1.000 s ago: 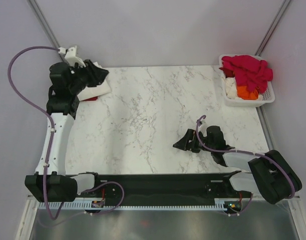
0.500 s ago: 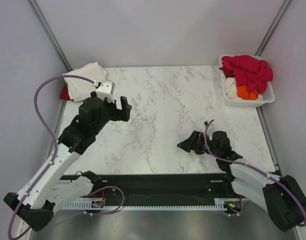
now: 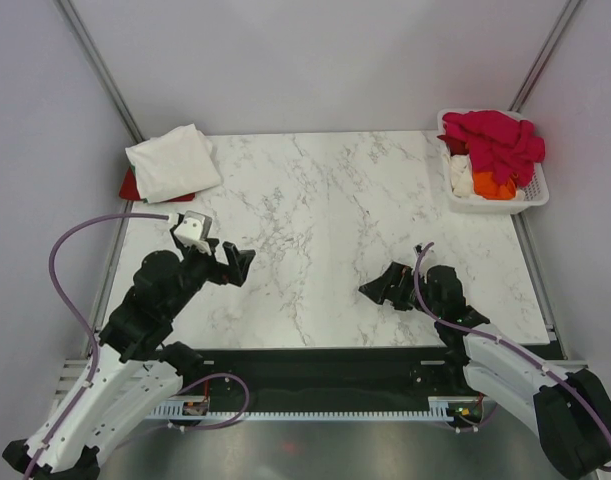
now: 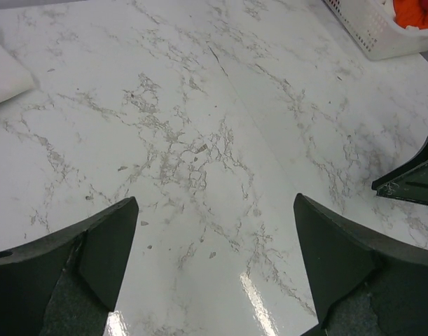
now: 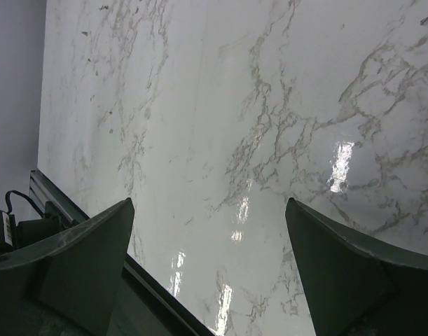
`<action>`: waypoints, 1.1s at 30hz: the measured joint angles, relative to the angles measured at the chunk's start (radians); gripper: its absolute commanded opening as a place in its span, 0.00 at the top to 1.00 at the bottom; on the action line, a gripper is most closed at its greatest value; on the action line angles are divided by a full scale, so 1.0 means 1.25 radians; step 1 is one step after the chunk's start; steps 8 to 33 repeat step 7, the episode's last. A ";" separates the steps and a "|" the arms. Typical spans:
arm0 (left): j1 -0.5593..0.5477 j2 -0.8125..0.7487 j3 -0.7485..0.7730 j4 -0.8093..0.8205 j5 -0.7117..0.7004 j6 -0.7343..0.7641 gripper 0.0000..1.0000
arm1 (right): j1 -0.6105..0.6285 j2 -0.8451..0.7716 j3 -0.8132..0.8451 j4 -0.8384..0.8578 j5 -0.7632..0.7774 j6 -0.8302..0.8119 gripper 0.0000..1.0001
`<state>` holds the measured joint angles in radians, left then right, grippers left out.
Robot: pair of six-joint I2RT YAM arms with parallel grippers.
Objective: Fold and stack the t-shirts
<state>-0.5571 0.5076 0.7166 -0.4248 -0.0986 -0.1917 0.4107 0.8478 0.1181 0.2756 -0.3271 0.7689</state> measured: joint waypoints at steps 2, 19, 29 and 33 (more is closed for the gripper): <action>0.000 0.010 0.000 0.006 0.003 0.000 0.00 | 0.000 0.002 0.000 -0.011 0.010 0.003 0.02; -0.001 0.069 0.013 0.023 0.002 -0.007 0.28 | 0.000 0.026 0.000 -0.018 0.015 0.005 0.02; -0.001 0.069 0.013 0.023 0.002 -0.007 0.28 | 0.000 0.026 0.000 -0.018 0.015 0.005 0.02; -0.001 0.069 0.013 0.023 0.002 -0.007 0.28 | 0.000 0.026 0.000 -0.018 0.015 0.005 0.02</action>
